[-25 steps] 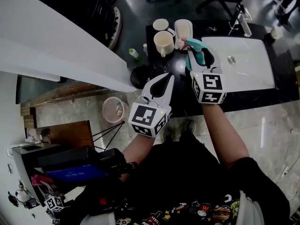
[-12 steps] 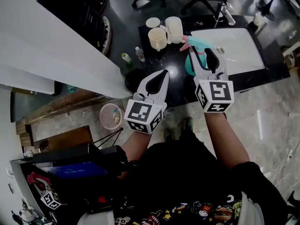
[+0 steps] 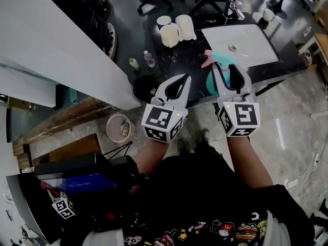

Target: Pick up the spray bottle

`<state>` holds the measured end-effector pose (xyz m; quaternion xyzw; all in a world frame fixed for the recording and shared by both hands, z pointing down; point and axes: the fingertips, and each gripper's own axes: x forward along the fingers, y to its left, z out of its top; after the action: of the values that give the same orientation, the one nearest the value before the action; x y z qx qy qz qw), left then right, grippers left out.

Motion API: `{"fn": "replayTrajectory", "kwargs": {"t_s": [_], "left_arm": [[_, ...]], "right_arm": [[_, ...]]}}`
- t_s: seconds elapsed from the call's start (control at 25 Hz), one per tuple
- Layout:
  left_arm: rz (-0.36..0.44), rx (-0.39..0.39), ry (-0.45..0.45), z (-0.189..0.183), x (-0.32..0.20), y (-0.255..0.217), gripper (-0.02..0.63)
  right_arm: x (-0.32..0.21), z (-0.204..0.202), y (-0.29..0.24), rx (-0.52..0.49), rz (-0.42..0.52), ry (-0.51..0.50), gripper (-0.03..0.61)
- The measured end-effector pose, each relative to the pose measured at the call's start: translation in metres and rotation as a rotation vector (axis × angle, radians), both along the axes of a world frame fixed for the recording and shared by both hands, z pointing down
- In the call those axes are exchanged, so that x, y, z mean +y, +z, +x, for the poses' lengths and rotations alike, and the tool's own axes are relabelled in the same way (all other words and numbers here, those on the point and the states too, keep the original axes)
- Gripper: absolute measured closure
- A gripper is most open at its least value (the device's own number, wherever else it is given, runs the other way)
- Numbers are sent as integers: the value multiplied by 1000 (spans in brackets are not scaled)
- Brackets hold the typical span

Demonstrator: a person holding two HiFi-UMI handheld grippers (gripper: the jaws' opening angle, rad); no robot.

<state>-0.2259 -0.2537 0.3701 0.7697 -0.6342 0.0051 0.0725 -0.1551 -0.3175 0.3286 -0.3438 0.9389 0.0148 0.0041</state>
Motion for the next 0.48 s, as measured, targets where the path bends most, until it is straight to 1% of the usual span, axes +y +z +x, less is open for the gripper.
{"fn": "replayTrajectory", "kwargs": {"t_s": [0.12,0.24,0.36,0.48], "left_arm": [[13,-5,5,18,8,-7,612],[28,-14,-10,40,14,-12,612],[27,-23,-43,65,20,-8,612],[-6,-17,-93,89,34,3,612]], "right_arm": [[18,20,4,15,-12,12,393],[28,41,9,19,-20,6,393],[38,62,18,19,-32,-24,393],[58,82,26,17,-45,-79,391]]}}
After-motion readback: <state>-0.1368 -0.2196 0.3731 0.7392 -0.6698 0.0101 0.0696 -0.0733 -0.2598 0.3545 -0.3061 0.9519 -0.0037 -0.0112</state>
